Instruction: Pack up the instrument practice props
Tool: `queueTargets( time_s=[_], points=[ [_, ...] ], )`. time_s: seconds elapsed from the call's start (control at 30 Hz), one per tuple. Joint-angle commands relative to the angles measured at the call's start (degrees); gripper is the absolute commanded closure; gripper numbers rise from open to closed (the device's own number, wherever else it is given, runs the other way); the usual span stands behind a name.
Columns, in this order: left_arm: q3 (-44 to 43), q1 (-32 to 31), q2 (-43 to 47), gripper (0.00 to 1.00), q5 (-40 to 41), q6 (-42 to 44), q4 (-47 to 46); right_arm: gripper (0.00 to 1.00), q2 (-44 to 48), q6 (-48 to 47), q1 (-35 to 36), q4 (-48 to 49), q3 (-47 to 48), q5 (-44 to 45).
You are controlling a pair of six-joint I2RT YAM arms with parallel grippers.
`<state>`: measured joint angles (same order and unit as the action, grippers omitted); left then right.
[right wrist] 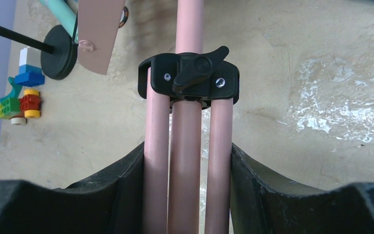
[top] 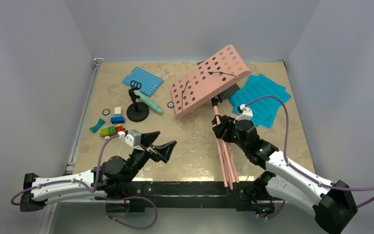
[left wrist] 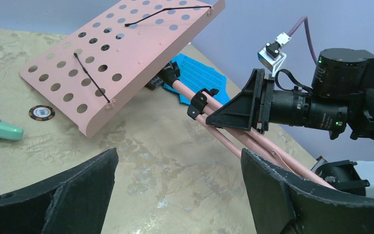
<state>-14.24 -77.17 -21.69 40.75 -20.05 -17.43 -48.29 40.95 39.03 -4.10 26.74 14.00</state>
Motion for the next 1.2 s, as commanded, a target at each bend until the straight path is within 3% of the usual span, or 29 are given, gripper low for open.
queueTargets(
  time_s=[0.0, 0.6, 0.87, 0.97, 1.1, 1.17],
  points=[
    [0.0, 0.01, 1.24, 0.0, 1.03, -0.86, 0.73, 1.0, 0.82, 3.65, -1.77, 29.32, 5.84, -1.26],
    [3.38, 0.03, 1.39, 0.0, 1.7, -6.13, 2.23, 1.0, -21.4, 0.92, -4.75, 31.94, 5.57, -11.17],
    [3.39, 0.02, -1.87, 0.0, 1.89, -6.96, 1.66, 0.98, -32.55, -2.4, -4.76, 29.46, 10.56, -13.4],
    [2.77, 0.0, -2.19, 0.0, 2.5, -7.76, 3.68, 0.75, -32.31, -3.26, -4.75, 28.81, 10.04, -13.65],
    [2.42, 0.07, -2.34, 0.0, 3.57, -8.95, 6.34, 0.55, -28.72, -4.56, -4.75, 26.31, 9.43, -13.17],
    [2.04, 0.0, -2.49, 0.0, 4.16, -8.99, 7.41, 0.31, -27.04, -5.24, -4.79, 23.58, 10.11, -13.54]
  ],
)
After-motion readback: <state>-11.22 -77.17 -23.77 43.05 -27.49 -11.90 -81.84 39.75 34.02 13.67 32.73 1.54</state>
